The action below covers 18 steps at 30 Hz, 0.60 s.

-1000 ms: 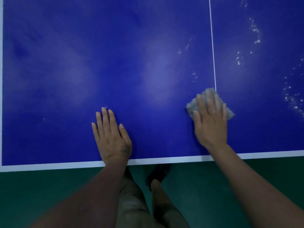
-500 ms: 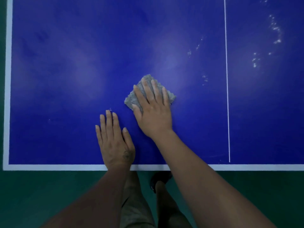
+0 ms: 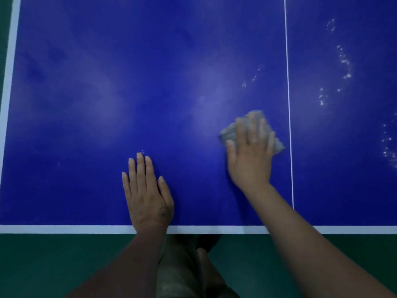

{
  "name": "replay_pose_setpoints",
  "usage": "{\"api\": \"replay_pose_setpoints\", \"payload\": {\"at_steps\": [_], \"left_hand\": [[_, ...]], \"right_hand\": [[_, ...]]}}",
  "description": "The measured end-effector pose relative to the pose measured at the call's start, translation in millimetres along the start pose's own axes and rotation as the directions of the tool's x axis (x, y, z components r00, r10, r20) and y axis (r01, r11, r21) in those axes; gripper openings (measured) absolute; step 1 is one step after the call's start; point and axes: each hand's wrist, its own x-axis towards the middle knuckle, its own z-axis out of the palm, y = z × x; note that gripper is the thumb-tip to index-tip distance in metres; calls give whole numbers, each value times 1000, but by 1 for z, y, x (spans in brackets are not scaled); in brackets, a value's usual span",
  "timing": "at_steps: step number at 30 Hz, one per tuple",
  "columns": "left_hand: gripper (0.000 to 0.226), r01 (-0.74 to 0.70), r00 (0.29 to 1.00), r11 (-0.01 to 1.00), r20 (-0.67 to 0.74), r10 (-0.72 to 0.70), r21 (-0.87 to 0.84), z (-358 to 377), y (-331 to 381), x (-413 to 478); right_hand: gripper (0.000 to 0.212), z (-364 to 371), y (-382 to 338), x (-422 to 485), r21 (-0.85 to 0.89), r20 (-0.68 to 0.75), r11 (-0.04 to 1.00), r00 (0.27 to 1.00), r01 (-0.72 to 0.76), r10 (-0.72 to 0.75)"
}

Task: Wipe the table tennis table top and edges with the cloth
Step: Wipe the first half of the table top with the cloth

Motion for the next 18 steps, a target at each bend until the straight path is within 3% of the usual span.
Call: {"api": "replay_pose_setpoints", "payload": {"at_steps": [4, 8, 10, 13, 18], "left_hand": [[62, -6, 1000, 1000, -15, 6, 2, 1, -1, 0], [63, 3, 1000, 1000, 1, -3, 17, -1, 0, 1], [64, 11, 1000, 1000, 14, -12, 21, -1, 1, 1], [65, 10, 999, 1000, 31, -10, 18, -1, 1, 0], [67, 19, 999, 1000, 35, -19, 19, 1, 0, 0]], "right_hand": [[64, 16, -98, 9, 51, -4, 954, 955, 297, -297], [65, 17, -126, 50, 51, 0, 945, 946, 324, -324], [65, 13, -108, 77, 68, -7, 968, 971, 240, -240], [64, 1, -52, 105, 77, -20, 997, 1000, 0, 2], [64, -21, 46, 73, 79, 21, 950, 953, -303, 303]]}}
